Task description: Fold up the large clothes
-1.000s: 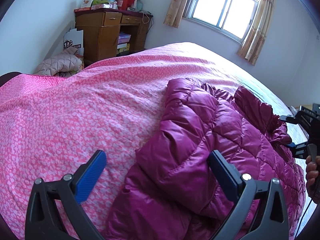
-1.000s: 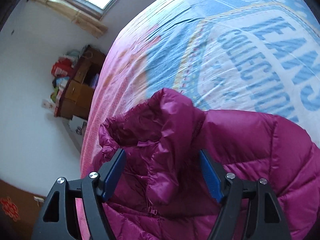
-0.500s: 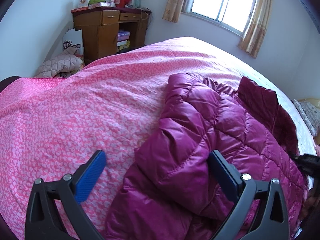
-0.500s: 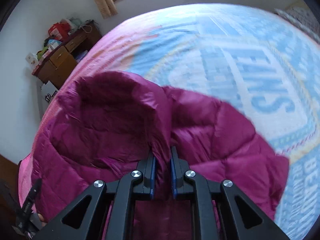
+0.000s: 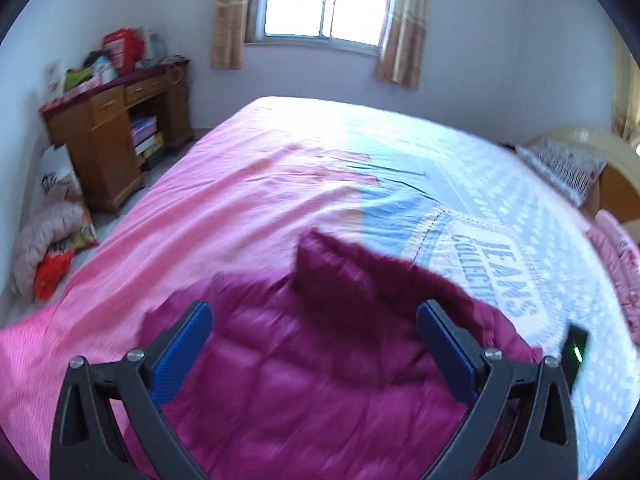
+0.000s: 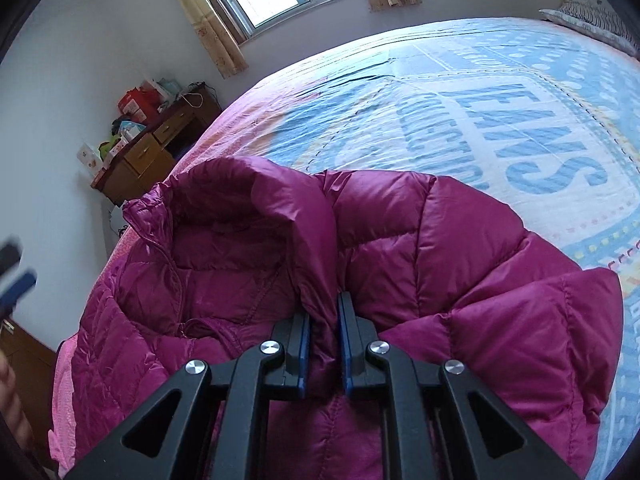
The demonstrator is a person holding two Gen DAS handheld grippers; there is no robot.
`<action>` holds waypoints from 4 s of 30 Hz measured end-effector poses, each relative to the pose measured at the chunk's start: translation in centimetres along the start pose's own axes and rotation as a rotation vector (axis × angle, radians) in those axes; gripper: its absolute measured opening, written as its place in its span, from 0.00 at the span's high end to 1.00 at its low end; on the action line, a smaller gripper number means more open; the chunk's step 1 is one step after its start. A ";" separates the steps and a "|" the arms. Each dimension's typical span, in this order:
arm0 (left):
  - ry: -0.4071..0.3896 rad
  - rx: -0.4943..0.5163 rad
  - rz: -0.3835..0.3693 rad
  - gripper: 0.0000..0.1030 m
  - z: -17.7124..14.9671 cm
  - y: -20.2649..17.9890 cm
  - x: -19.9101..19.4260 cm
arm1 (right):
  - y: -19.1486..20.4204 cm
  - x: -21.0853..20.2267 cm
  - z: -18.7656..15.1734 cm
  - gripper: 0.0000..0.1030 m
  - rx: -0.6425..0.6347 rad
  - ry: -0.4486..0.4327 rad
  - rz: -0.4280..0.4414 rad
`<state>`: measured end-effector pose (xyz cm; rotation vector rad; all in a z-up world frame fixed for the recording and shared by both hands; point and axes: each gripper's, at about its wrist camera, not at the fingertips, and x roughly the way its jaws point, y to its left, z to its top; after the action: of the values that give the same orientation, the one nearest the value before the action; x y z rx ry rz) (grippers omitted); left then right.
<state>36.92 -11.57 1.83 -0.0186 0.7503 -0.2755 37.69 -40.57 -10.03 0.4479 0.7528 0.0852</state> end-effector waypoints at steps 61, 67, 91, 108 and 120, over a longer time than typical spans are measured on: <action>0.000 -0.397 -0.040 0.36 -7.8 8.1 7.0 | 5.9 5.3 3.9 0.81 -0.160 0.135 -0.124; 0.041 -0.362 -0.047 0.36 -7.2 8.1 6.4 | 6.0 5.2 2.3 0.81 -0.249 0.038 -0.145; 0.168 -0.181 0.199 0.14 -2.7 4.0 12.1 | 5.4 4.8 2.5 0.81 -0.207 0.005 -0.077; 0.179 -0.072 0.310 0.00 -3.1 2.4 14.0 | -0.7 2.9 1.7 0.86 0.156 0.003 0.150; 0.172 -0.098 0.251 0.00 -3.8 3.0 13.2 | 2.0 4.0 2.3 0.88 0.054 0.017 0.027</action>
<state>44.24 -11.73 -10.14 0.0067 0.9270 -0.0001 42.30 -38.65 -10.25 0.5088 0.7673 0.0941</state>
